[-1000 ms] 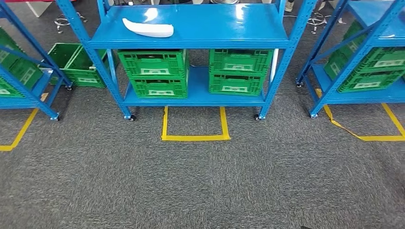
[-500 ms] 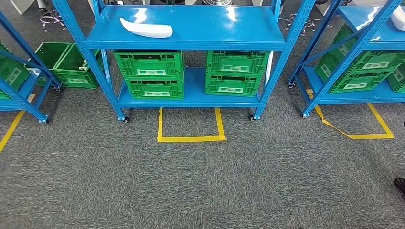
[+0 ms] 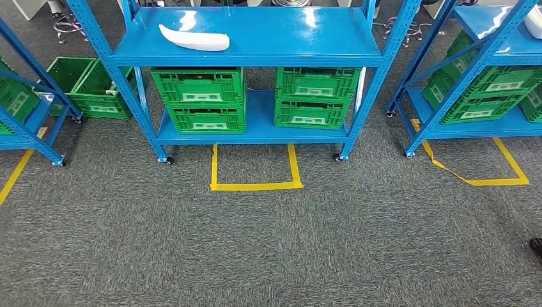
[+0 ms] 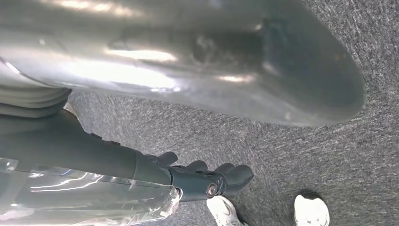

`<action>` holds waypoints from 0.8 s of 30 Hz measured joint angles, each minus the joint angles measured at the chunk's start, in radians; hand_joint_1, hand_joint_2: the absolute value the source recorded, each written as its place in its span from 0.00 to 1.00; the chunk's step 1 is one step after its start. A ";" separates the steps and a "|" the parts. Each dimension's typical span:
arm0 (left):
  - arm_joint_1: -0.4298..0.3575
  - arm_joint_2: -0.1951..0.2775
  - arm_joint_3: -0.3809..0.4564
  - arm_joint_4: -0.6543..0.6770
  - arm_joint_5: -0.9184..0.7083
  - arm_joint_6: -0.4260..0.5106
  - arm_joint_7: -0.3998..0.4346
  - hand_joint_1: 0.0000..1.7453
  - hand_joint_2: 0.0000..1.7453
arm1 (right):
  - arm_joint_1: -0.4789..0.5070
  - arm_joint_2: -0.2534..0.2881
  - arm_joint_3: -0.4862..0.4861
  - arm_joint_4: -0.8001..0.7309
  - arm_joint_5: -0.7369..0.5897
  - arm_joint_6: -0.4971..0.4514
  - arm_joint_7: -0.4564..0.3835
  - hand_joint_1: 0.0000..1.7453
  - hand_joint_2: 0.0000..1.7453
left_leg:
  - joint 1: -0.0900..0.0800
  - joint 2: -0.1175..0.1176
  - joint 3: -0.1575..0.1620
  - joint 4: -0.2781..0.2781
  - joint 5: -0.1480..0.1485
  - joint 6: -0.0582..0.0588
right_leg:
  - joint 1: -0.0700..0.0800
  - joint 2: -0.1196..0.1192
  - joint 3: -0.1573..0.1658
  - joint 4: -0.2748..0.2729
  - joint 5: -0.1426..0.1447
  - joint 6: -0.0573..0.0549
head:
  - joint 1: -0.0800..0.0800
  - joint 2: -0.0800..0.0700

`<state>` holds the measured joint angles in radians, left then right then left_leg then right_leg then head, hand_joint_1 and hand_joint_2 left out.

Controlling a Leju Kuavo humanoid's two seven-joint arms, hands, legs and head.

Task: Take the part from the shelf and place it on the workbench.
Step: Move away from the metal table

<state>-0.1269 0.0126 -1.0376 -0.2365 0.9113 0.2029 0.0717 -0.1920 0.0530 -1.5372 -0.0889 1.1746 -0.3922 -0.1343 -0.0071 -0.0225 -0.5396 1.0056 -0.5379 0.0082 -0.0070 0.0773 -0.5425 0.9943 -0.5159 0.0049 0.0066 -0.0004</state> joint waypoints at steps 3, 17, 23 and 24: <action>0.000 0.000 0.000 0.000 0.000 0.000 0.000 0.00 0.00 | 0.000 0.000 0.000 0.000 0.000 0.000 0.000 0.00 0.00 | 0.000 0.000 0.000 0.000 0.000 0.000 | 0.000 0.000 0.000 0.000 0.000 0.000 | 0.000 0.000; 0.001 -0.001 0.000 0.000 0.000 0.000 0.000 0.00 0.00 | 0.002 -0.001 -0.002 0.001 0.000 0.000 0.000 0.00 0.00 | 0.015 0.041 0.071 -0.055 -0.007 0.005 | -0.019 -0.077 -0.083 0.129 -0.005 0.044 | 0.025 0.000; 0.000 0.000 0.000 0.000 0.000 0.000 0.000 0.00 0.00 | 0.002 0.000 -0.003 0.001 0.001 0.000 0.000 0.00 0.00 | 0.015 0.040 0.084 -0.046 -0.035 -0.032 | -0.014 -0.082 -0.016 0.000 0.023 0.014 | 0.024 0.000; -0.001 0.000 0.000 0.000 0.000 0.000 0.000 0.00 0.00 | 0.002 0.000 -0.003 0.001 0.001 0.000 0.000 0.00 0.00 | 0.017 0.036 0.079 -0.031 -0.048 -0.037 | -0.014 -0.082 -0.014 0.000 0.021 0.007 | 0.020 0.000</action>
<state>-0.1276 0.0122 -1.0376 -0.2370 0.9117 0.2029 0.0720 -0.1899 0.0527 -1.5400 -0.0878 1.1753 -0.3918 -0.1343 0.0098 0.0138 -0.4602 0.9746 -0.5855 -0.0291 -0.0215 -0.0042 -0.5564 0.9939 -0.4948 0.0118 0.0270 -0.0004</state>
